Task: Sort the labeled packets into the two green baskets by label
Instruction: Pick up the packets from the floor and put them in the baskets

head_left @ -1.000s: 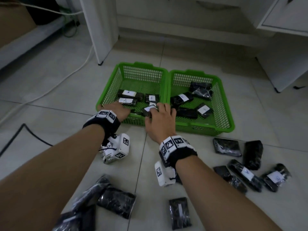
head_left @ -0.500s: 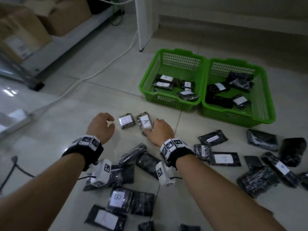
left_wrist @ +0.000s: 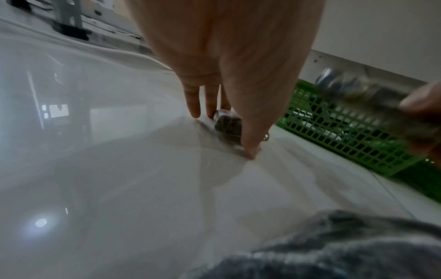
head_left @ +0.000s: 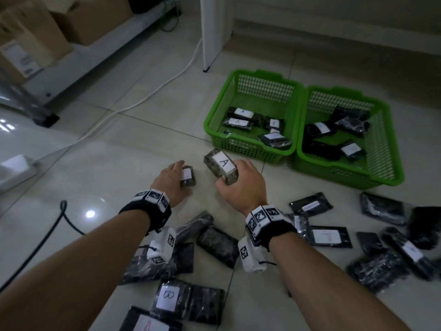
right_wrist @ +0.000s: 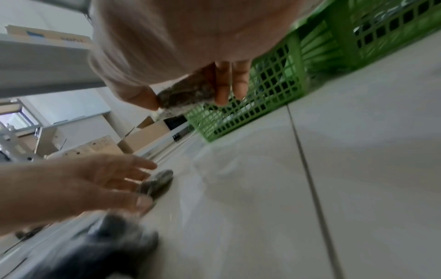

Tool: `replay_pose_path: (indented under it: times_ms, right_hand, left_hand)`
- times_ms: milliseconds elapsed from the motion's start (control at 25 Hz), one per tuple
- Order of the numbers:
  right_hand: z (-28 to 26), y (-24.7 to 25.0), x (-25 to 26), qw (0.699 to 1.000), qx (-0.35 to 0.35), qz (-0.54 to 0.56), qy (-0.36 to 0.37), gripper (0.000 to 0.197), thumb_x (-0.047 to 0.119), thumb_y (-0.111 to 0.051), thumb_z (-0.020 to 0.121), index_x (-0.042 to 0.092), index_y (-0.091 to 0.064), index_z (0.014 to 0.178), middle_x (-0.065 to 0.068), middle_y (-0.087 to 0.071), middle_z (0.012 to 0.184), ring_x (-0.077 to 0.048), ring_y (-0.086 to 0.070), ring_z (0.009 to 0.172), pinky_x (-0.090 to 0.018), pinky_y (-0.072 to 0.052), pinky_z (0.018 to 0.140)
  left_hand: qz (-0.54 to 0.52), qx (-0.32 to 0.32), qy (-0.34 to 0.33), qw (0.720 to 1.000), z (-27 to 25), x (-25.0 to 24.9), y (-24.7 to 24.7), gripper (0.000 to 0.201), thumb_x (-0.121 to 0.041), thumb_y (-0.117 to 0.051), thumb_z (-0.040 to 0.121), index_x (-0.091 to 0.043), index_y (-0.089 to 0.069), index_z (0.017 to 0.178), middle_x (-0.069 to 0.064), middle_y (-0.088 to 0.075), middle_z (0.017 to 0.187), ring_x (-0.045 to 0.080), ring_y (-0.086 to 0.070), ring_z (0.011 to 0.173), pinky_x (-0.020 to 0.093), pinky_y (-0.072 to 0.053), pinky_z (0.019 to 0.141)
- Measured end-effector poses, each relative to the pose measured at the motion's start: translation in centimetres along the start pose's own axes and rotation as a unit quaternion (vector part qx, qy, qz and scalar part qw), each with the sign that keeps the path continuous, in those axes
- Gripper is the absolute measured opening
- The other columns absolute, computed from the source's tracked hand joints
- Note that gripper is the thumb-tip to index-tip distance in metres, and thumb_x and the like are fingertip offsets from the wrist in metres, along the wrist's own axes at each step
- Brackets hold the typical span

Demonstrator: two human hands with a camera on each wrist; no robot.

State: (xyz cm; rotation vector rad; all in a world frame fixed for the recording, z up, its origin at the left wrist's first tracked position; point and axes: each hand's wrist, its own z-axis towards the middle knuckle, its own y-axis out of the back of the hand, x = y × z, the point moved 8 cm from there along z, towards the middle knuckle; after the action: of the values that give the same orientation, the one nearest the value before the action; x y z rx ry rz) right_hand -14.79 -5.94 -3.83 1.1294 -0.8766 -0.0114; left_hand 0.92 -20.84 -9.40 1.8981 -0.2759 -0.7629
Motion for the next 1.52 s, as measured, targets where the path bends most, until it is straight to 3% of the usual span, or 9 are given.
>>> replay_pose_path:
  times_ms: [240, 440, 640, 800, 960, 1120, 1200, 1360, 1520]
  right_hand:
    - [5.2, 8.4, -1.7, 0.979, -0.193, -0.050, 0.039, 0.056, 0.039, -0.062, 0.084, 0.006, -0.058, 0.130, -0.012, -0.064, 0.113, -0.030, -0.056, 0.105, -0.042, -0.048, 0.090]
    - [9.2, 6.8, -5.0, 0.981, -0.034, -0.187, -0.038, 0.030, 0.041, -0.048, 0.099, 0.023, -0.056, 0.121, -0.006, -0.066, 0.119, -0.030, -0.050, 0.119, -0.046, -0.039, 0.100]
    - [10.3, 5.2, -5.9, 0.963, 0.161, -0.212, -0.039, 0.055, 0.045, -0.016, 0.108, 0.027, -0.064, 0.130, -0.005, -0.066, 0.130, -0.028, -0.051, 0.130, -0.048, -0.030, 0.113]
    - [10.2, 9.0, -6.3, 0.993, 0.030, 0.096, -0.057, 0.036, 0.044, -0.048, 0.101, 0.018, -0.072, 0.108, -0.003, -0.073, 0.105, -0.024, -0.067, 0.097, -0.035, -0.051, 0.083]
    - [9.0, 11.3, -7.9, 0.926, 0.079, 0.342, -0.137, 0.036, 0.019, -0.080, 0.085, 0.017, -0.066, 0.119, -0.010, -0.074, 0.102, -0.024, -0.073, 0.082, -0.032, -0.057, 0.054]
    - [7.6, 17.3, -14.7, 0.955, -0.128, 0.182, -0.197, 0.042, 0.014, -0.082, 0.078, 0.022, -0.060, 0.113, -0.004, -0.071, 0.096, -0.022, -0.069, 0.086, -0.038, -0.060, 0.077]
    - [6.5, 18.9, -16.6, 0.962, -0.173, 0.104, -0.184, 0.036, 0.016, -0.079, 0.083, 0.020, -0.059, 0.113, -0.004, -0.070, 0.090, -0.022, -0.067, 0.083, -0.029, -0.053, 0.073]
    - [5.8, 16.9, -17.9, 0.975, -0.073, -0.058, -0.201, 0.030, 0.048, -0.065, 0.093, 0.025, -0.064, 0.112, -0.001, -0.071, 0.103, -0.029, -0.065, 0.106, -0.039, -0.045, 0.098]
    - [4.5, 14.7, -18.5, 0.956, 0.068, -0.187, -0.215, 0.053, 0.057, -0.034, 0.102, 0.025, -0.070, 0.123, -0.011, -0.062, 0.134, -0.035, -0.044, 0.134, -0.053, -0.025, 0.114]
  left_hand:
    - [-0.053, -0.129, -0.054, 0.989, 0.5, -4.3, 2.6, 0.064, -0.046, -0.073, 0.079, -0.007, -0.055, 0.126, 0.013, -0.055, 0.118, 0.035, -0.050, 0.113, 0.043, -0.042, 0.096]
    - [-0.150, -0.233, -0.108, 0.955, -0.2, -8.8, 7.2, 0.066, -0.041, -0.076, 0.080, -0.015, -0.047, 0.132, 0.006, -0.054, 0.126, 0.025, -0.049, 0.116, 0.035, -0.041, 0.095]
    - [-0.128, -0.211, -0.132, 0.960, 1.2, -13.4, 7.6, 0.064, -0.044, -0.075, 0.079, -0.017, -0.049, 0.130, 0.004, -0.055, 0.124, 0.024, -0.051, 0.115, 0.036, -0.044, 0.096]
    - [-0.135, -0.210, -0.157, 0.955, 1.4, -17.8, 7.7, 0.069, -0.035, -0.083, 0.072, -0.020, -0.050, 0.131, 0.000, -0.058, 0.124, 0.019, -0.050, 0.114, 0.030, -0.042, 0.091]
    - [-0.182, -0.179, -0.225, 0.940, 2.0, -23.8, 6.4, 0.079, -0.040, -0.087, 0.066, -0.023, -0.049, 0.133, -0.002, -0.060, 0.124, 0.017, -0.055, 0.112, 0.035, -0.049, 0.094]
    - [-0.038, -0.102, -0.243, 0.964, 2.8, -26.7, 2.3, 0.077, -0.052, -0.066, 0.085, -0.021, -0.037, 0.148, 0.004, -0.038, 0.153, 0.026, -0.032, 0.142, 0.046, -0.029, 0.116]
    - [0.130, -0.027, -0.226, 0.965, 2.8, -26.1, -1.1, 0.072, -0.058, -0.044, 0.095, -0.024, -0.022, 0.155, 0.002, -0.020, 0.163, 0.026, -0.011, 0.151, 0.052, -0.009, 0.121]
    - [0.246, 0.024, -0.228, 0.942, 2.4, -25.3, -3.7, 0.084, -0.056, -0.043, 0.095, -0.025, 0.004, 0.157, 0.002, 0.000, 0.166, 0.027, 0.012, 0.151, 0.055, 0.004, 0.120]
    - [0.218, 0.038, -0.234, 0.947, 1.9, -24.9, -3.4, 0.081, -0.044, -0.051, 0.094, -0.022, -0.006, 0.158, 0.005, -0.003, 0.165, 0.027, 0.006, 0.152, 0.053, 0.001, 0.122]
